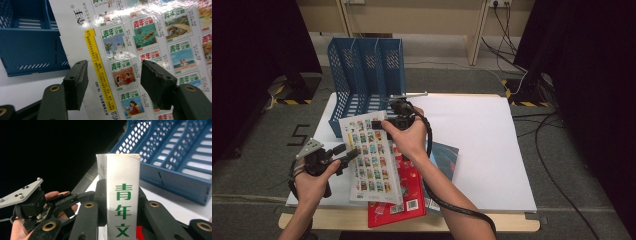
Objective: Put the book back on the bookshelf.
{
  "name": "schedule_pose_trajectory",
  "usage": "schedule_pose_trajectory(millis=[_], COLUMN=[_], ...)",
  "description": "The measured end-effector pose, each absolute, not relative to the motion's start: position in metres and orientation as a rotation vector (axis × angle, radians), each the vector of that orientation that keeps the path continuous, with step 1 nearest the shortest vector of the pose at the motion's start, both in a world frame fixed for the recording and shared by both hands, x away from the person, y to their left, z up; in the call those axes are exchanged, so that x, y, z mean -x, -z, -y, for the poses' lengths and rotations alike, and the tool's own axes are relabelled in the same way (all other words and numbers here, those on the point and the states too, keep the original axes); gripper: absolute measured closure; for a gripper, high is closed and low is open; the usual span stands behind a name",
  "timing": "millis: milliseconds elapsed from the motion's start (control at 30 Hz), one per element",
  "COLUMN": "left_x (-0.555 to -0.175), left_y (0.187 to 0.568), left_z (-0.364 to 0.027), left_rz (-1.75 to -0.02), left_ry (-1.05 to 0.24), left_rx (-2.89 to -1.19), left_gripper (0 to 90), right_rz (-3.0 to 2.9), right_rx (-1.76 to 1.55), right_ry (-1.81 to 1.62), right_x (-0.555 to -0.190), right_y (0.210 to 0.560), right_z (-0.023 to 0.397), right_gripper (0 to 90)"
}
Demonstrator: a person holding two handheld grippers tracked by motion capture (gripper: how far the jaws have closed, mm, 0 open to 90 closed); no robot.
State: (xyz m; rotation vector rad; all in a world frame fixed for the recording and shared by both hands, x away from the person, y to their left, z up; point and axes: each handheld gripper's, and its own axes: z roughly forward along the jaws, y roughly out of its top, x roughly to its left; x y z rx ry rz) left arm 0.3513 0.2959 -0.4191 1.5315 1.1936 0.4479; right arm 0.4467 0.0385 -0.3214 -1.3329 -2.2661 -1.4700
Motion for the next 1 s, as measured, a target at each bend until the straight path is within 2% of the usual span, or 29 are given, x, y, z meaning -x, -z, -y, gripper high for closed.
schedule_pose_trajectory(millis=[433,1000], left_x=[-0.339,-0.324], left_y=[0.400,0.374], left_z=[-0.300,-0.274], left_rz=[-1.185,-1.124], left_ry=[-0.513,-0.490], left_rx=[-1.501,-1.506], left_gripper=[34.0,31.3], right_rz=[2.299,2.343], right_rx=[1.269,1.233], right_ry=[1.511,1.571], right_x=[-0.453,-0.459], right_y=[0.315,0.304], right_z=[-0.063,-0.094], right_gripper=[73.9,73.9])
